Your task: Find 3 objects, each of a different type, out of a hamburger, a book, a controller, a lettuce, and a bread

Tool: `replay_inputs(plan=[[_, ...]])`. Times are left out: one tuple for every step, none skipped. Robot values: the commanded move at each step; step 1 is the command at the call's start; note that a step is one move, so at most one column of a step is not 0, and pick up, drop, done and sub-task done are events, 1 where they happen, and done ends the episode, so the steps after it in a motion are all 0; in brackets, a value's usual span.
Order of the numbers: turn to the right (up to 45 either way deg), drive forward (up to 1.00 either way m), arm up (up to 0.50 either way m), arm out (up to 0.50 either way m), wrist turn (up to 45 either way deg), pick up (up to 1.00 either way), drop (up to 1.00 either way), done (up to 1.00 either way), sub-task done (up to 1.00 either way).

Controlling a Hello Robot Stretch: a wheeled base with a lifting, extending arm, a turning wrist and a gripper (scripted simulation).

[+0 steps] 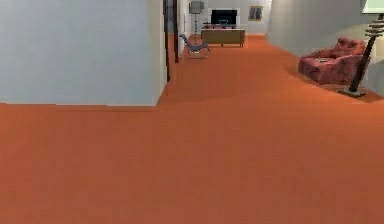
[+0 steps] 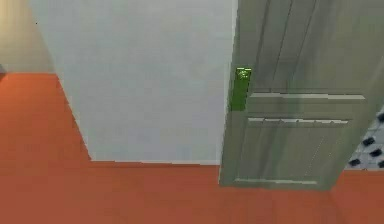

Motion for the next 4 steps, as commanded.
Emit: replay_inputs(plan=[[0.0, 1.0, 0.0, 0.0, 0.0, 0.0, 0.0, 0.0, 0.0], [0.0, 1.0, 0.0, 0.0, 0.0, 0.0, 0.0, 0.0, 0.0], [0.0, 1.0, 0.0, 0.0, 0.0, 0.0, 0.0, 0.0, 0.0], [0.0, 1.0, 0.0, 0.0, 0.0, 0.0, 0.0, 0.0, 0.0]])
